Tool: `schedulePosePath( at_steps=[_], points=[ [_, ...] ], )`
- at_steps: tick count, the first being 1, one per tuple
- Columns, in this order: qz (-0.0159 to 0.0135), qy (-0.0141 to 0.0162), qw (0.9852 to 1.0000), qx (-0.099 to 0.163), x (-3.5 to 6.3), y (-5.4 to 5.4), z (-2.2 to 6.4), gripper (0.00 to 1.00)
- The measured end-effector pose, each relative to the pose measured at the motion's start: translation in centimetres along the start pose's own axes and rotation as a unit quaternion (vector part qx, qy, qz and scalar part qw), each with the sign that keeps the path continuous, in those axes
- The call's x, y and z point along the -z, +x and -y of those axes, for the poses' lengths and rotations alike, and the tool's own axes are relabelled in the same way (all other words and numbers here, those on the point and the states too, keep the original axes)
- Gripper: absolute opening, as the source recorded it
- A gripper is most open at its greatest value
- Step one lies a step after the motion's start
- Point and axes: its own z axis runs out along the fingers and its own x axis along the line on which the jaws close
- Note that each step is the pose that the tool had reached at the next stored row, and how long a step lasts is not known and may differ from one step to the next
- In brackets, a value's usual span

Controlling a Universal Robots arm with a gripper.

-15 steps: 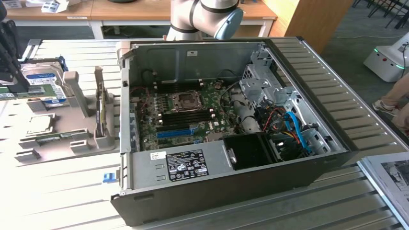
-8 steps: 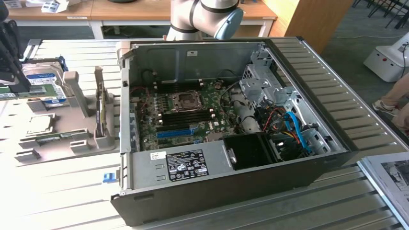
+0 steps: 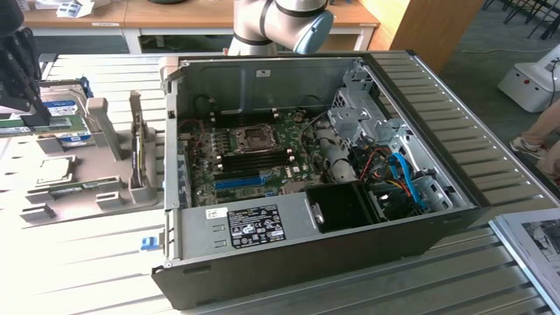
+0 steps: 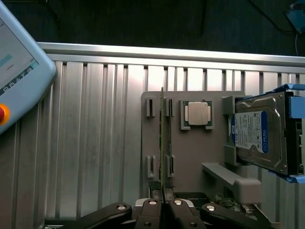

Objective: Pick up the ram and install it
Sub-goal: 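Pick up the ram and move it above insertion slot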

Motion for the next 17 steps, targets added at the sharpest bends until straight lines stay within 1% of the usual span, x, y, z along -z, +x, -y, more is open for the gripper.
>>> schedulePosePath(
  at_steps=[8, 17],
  points=[
    [0.0, -0.0007, 1.0, 0.0, 0.06, 0.0, 1.25, 0.12],
    [0.0001, -0.0023, 1.0, 0.0, 0.13, 0.0, 2.85, 0.12]
  ],
)
